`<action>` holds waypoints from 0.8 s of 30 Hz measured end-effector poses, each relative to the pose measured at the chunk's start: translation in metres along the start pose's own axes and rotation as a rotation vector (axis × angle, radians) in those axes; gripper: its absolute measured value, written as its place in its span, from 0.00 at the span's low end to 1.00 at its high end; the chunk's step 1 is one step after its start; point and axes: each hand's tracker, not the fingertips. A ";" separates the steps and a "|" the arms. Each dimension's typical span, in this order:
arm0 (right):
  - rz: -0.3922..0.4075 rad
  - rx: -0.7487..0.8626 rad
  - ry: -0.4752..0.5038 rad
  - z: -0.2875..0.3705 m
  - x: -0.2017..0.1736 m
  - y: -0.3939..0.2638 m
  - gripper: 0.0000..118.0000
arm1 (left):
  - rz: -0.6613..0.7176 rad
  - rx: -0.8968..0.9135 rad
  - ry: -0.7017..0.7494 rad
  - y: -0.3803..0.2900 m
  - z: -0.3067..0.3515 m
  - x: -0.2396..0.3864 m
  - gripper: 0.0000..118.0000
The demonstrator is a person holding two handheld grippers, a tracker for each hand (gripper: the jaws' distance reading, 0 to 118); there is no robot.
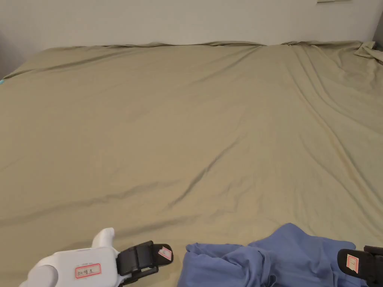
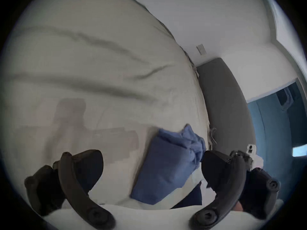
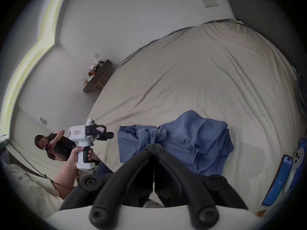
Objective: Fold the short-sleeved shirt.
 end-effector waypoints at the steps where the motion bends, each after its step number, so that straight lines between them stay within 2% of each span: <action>1: 0.001 -0.001 0.005 -0.001 0.000 0.000 0.02 | -0.018 -0.039 -0.028 -0.005 -0.011 0.000 1.00; 4: -0.014 -0.001 0.028 -0.001 0.001 0.003 0.02 | -0.088 -0.135 -0.073 -0.015 -0.050 0.003 1.00; 6: -0.022 0.001 0.039 -0.001 0.002 0.004 0.02 | -0.092 -0.101 -0.056 -0.023 -0.064 0.008 1.00; 7: -0.023 -0.001 0.040 0.000 0.002 0.004 0.02 | -0.102 -0.025 -0.110 -0.019 -0.059 0.019 0.99; 8: -0.022 -0.004 0.034 0.000 0.001 0.005 0.02 | -0.068 -0.018 -0.203 -0.018 -0.059 0.020 0.81; 9: -0.017 -0.005 0.025 0.000 0.000 0.005 0.02 | -0.024 -0.055 -0.230 -0.016 -0.067 0.022 0.56; 10: -0.013 -0.007 0.021 0.000 0.000 0.005 0.02 | -0.015 -0.083 -0.146 -0.018 -0.076 0.025 0.23; 11: -0.011 -0.008 0.021 -0.001 -0.001 0.005 0.02 | 0.002 -0.115 -0.118 -0.014 -0.074 0.024 0.15; 12: -0.011 -0.008 0.021 -0.001 -0.001 0.005 0.02 | 0.024 -0.143 -0.095 -0.017 -0.077 0.020 0.15; 14: -0.015 -0.005 0.022 -0.002 -0.001 0.005 0.02 | 0.149 -0.138 -0.250 -0.014 -0.065 0.004 0.15; 15: -0.015 -0.004 0.019 -0.002 -0.002 0.005 0.02 | 0.204 -0.123 -0.260 -0.013 -0.052 0.012 0.15; 18: 0.005 0.000 0.000 0.002 -0.007 0.004 0.02 | 0.243 -0.001 -0.214 -0.008 -0.011 -0.004 0.15; 20: 0.022 0.007 -0.018 0.005 -0.010 0.005 0.02 | 0.266 0.008 -0.227 0.000 0.020 -0.017 0.15; 24: 0.058 0.027 -0.039 0.008 -0.019 0.010 0.02 | 0.075 0.064 0.046 0.016 0.080 -0.008 0.15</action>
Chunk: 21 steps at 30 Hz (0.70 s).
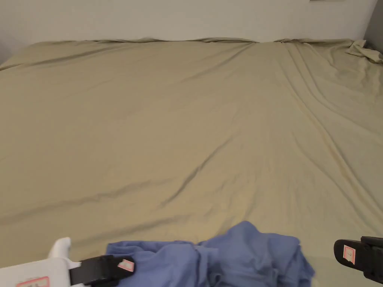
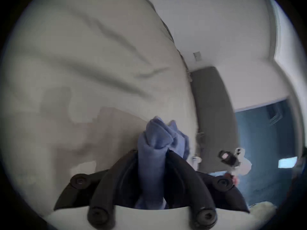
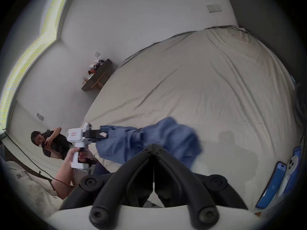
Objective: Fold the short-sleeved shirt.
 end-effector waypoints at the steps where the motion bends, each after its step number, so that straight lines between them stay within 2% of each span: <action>1: 0.005 0.003 0.004 -0.001 -0.002 0.001 0.02 | 0.009 0.012 0.063 0.007 0.010 -0.002 0.15; 5: 0.020 0.008 0.027 -0.012 -0.008 0.005 0.02 | 0.047 0.108 0.211 0.025 0.024 -0.003 0.15; 8: 0.012 -0.005 0.031 -0.021 -0.010 0.004 0.02 | 0.071 0.095 0.180 0.014 0.008 0.040 0.15; 10: 0.008 -0.015 0.035 -0.024 -0.009 0.002 0.02 | 0.020 0.078 0.116 0.003 -0.008 0.079 0.15; 13: 0.007 -0.022 0.028 -0.023 -0.008 0.001 0.02 | 0.017 0.027 0.071 -0.013 -0.052 0.124 0.15; 17: -0.036 -0.011 0.020 -0.019 0.003 0.001 0.02 | -0.097 -0.027 0.199 -0.040 -0.137 0.170 0.15; 21: -0.031 -0.024 -0.074 -0.019 0.009 -0.002 0.02 | -0.153 -0.113 0.216 -0.054 -0.209 0.165 0.16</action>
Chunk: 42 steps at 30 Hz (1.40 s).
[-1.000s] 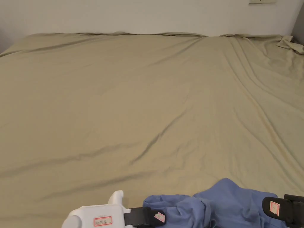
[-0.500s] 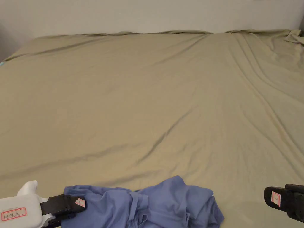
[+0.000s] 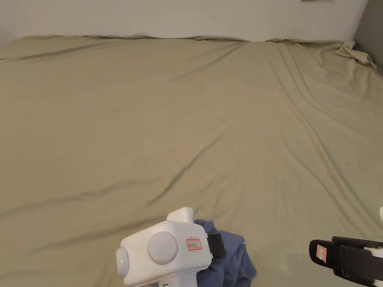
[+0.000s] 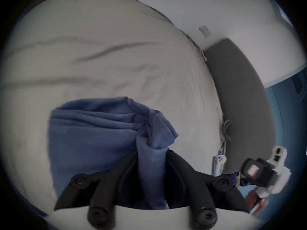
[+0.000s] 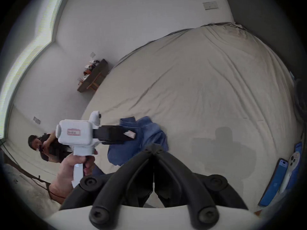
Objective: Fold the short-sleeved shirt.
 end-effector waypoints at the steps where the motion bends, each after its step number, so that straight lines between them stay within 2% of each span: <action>1: 0.002 -0.006 -0.009 -0.001 0.000 -0.001 0.02 | -0.027 -0.003 0.022 -0.001 -0.013 -0.003 0.26; 2: 0.000 -0.009 -0.003 -0.002 0.001 -0.001 0.02 | -0.089 0.020 0.041 -0.006 -0.024 -0.009 0.42; 3: -0.004 -0.010 0.004 -0.003 0.003 -0.002 0.02 | -0.125 0.025 0.036 -0.008 -0.024 -0.013 0.54; 4: -0.013 -0.012 0.019 -0.004 0.004 -0.002 0.02 | -0.114 0.016 -0.037 -0.007 -0.013 -0.014 0.71; 5: -0.019 -0.015 0.029 -0.006 0.003 -0.002 0.02 | -0.094 0.017 -0.113 -0.005 0.005 -0.015 0.95; 6: -0.016 -0.019 0.032 -0.008 0.003 -0.002 0.02 | -0.074 0.020 -0.172 -0.005 0.022 -0.014 1.00; 9: 0.001 -0.027 0.035 -0.014 0.000 -0.001 0.02 | -0.078 0.128 -0.226 -0.005 0.068 -0.017 1.00; 13: -0.003 -0.035 0.054 -0.020 0.000 0.003 0.02 | -0.219 0.174 0.045 -0.014 0.077 -0.007 1.00; 14: -0.003 -0.037 0.055 -0.021 0.000 0.004 0.02 | -0.271 0.155 0.082 -0.012 0.068 -0.004 0.96; 15: -0.001 -0.035 0.051 -0.020 -0.002 0.005 0.02 | -0.293 0.117 0.080 -0.016 0.057 0.000 0.79; 17: 0.004 -0.028 0.047 -0.017 0.004 0.006 0.02 | -0.317 0.032 0.058 -0.027 0.029 0.011 0.11; 19: 0.003 -0.020 0.044 -0.010 0.006 0.006 0.02 | -0.405 -0.030 0.045 -0.044 -0.003 0.029 0.11; 22: -0.010 -0.005 0.023 0.002 0.007 0.004 0.02 | -0.494 -0.136 0.111 -0.068 -0.054 0.054 0.11; 26: -0.021 0.033 -0.008 0.023 0.012 0.002 0.02 | -0.479 -0.150 0.003 -0.070 -0.066 0.079 0.11; 30: -0.032 0.131 0.015 0.044 0.014 0.008 0.02 | -0.359 -0.156 -0.213 -0.051 -0.025 0.075 0.11; 34: -0.048 0.129 0.147 0.030 0.014 0.013 0.02 | -0.262 -0.060 -0.286 -0.026 0.048 0.027 0.11; 39: -0.071 -0.083 0.385 -0.061 0.007 0.000 0.02 | -0.077 0.091 -0.112 -0.002 0.110 -0.077 0.11; 41: -0.098 -0.183 0.376 -0.102 0.010 -0.012 0.02 | -0.021 0.103 -0.071 0.002 0.118 -0.108 0.11; 42: -0.101 -0.231 0.342 -0.121 0.014 -0.018 0.02 | 0.019 0.088 -0.071 0.000 0.120 -0.115 0.11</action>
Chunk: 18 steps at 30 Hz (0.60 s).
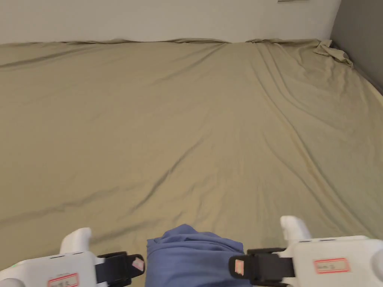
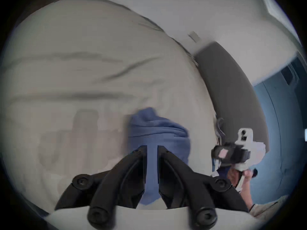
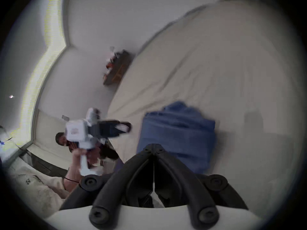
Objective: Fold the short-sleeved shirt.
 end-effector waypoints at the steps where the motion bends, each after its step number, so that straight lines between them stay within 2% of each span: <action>1: -0.013 -0.027 -0.050 -0.013 0.009 -0.002 0.02 | -0.001 -0.001 -0.018 -0.001 0.001 -0.006 0.11; 3: -0.040 -0.112 -0.215 -0.044 0.033 -0.005 0.02 | 0.006 -0.011 -0.058 -0.003 -0.004 -0.014 0.11; 4: -0.002 -0.125 -0.327 -0.054 0.040 -0.008 0.02 | -0.010 -0.020 -0.084 -0.009 -0.009 -0.007 0.12; 5: 0.035 -0.139 -0.329 -0.060 0.048 -0.012 0.02 | -0.023 -0.019 -0.090 -0.012 -0.013 -0.006 0.31; 6: 0.025 -0.061 -0.169 -0.048 0.049 -0.010 0.02 | -0.022 -0.018 -0.087 -0.014 -0.019 -0.002 0.66; 7: 0.012 -0.086 -0.173 -0.043 0.054 -0.007 0.02 | -0.030 -0.034 -0.085 -0.016 -0.027 0.001 0.96; 8: 0.013 -0.101 -0.197 -0.040 0.056 -0.005 0.02 | -0.044 -0.072 -0.096 -0.020 -0.035 0.006 1.00; 10: 0.008 -0.098 -0.209 -0.039 0.061 -0.007 0.02 | -0.055 -0.100 -0.152 -0.023 -0.050 0.017 1.00; 12: -0.033 -0.087 -0.163 -0.033 0.067 -0.008 0.02 | -0.057 -0.172 -0.176 -0.026 -0.069 0.020 1.00; 14: -0.076 -0.079 -0.144 -0.035 0.074 -0.009 0.02 | -0.083 -0.209 -0.128 -0.030 -0.092 0.028 1.00; 15: -0.080 -0.075 -0.140 -0.037 0.078 -0.011 0.02 | -0.079 -0.217 -0.107 -0.031 -0.102 0.030 0.92; 16: -0.077 -0.072 -0.140 -0.036 0.078 -0.012 0.02 | -0.060 -0.210 -0.099 -0.030 -0.098 0.033 0.77; 17: -0.073 -0.069 -0.142 -0.034 0.077 -0.014 0.02 | -0.030 -0.164 -0.044 -0.030 -0.098 0.036 0.40; 18: -0.070 -0.064 -0.144 -0.032 0.073 -0.017 0.02 | -0.013 -0.072 -0.029 -0.031 -0.092 0.034 0.30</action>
